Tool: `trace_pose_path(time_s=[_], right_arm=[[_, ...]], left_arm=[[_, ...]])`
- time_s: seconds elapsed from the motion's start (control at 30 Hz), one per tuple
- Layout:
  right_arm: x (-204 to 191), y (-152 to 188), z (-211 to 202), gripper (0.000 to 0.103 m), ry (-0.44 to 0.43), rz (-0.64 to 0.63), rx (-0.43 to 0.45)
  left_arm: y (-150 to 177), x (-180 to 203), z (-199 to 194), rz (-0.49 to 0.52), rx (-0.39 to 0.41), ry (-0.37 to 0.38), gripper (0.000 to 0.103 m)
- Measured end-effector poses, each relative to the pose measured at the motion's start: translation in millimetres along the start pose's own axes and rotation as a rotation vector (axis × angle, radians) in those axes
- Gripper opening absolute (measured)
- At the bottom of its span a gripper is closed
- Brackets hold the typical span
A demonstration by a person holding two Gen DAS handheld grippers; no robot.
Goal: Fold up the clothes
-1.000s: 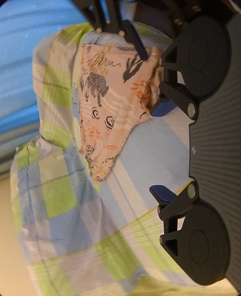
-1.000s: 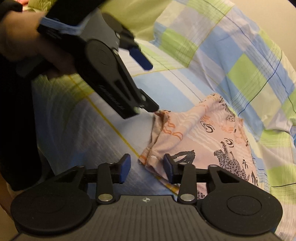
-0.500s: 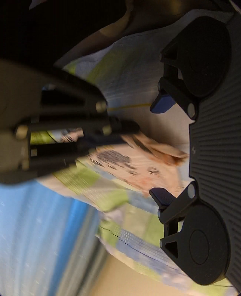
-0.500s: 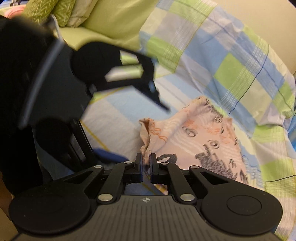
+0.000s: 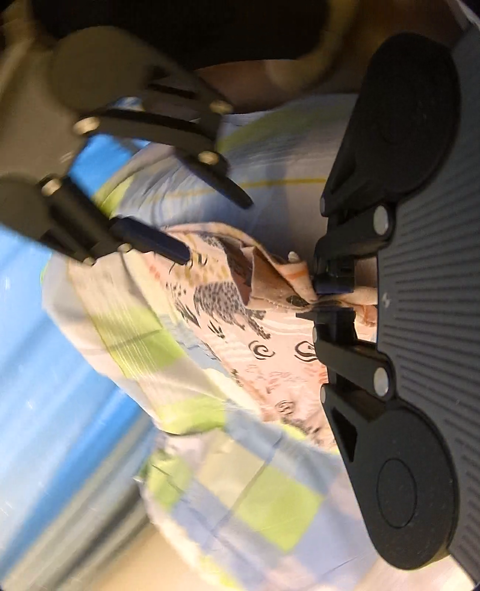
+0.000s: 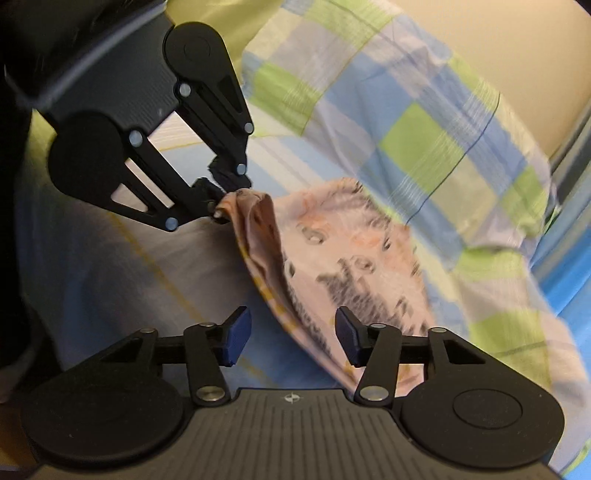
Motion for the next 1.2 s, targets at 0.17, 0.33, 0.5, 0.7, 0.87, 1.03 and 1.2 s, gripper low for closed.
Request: trace_pose_path(time_s=[0.17, 0.33, 0.5, 0.7, 0.87, 1.03, 1.2], right_arm=[[-1, 11, 35, 0.018, 0.010, -0.137, -0.026], [36, 49, 56, 0.012, 0.095, -0.254, -0.125], [62, 76, 66, 0.011, 0.164, -0.340, -0.183], [74, 68, 51, 0.001, 0.164, -0.306, -0.232], [71, 48, -3, 0.001, 0.141, -0.302, -0.201], [60, 33, -77, 0.001, 0.037, -0.306, -0.176], [75, 14, -97, 0.001, -0.032, -0.292, -0.179]], left_arm=[[-6, -13, -1, -0.044, 0.022, 0.008, 0.004], [-2, -22, -6, -0.043, 0.027, 0.010, 0.004], [6, -20, -7, -0.079, 0.016, 0.013, 0.004], [6, -21, -21, -0.099, 0.000, 0.006, 0.002], [4, -13, -69, -0.055, -0.023, -0.007, 0.002], [-3, 1, -121, -0.125, -0.044, 0.049, 0.002], [-7, -21, -140, -0.348, -0.002, 0.100, 0.002]])
Point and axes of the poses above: each gripper's, at about its wrist camera, not at the fingertips, and z roughly the way its jaws point, x to its right, y to its underside, the point moved 5 cm from there along z, roughly the way its jaws point, and after that the axes turned 9 degrees about y, right-handed, at the moved point
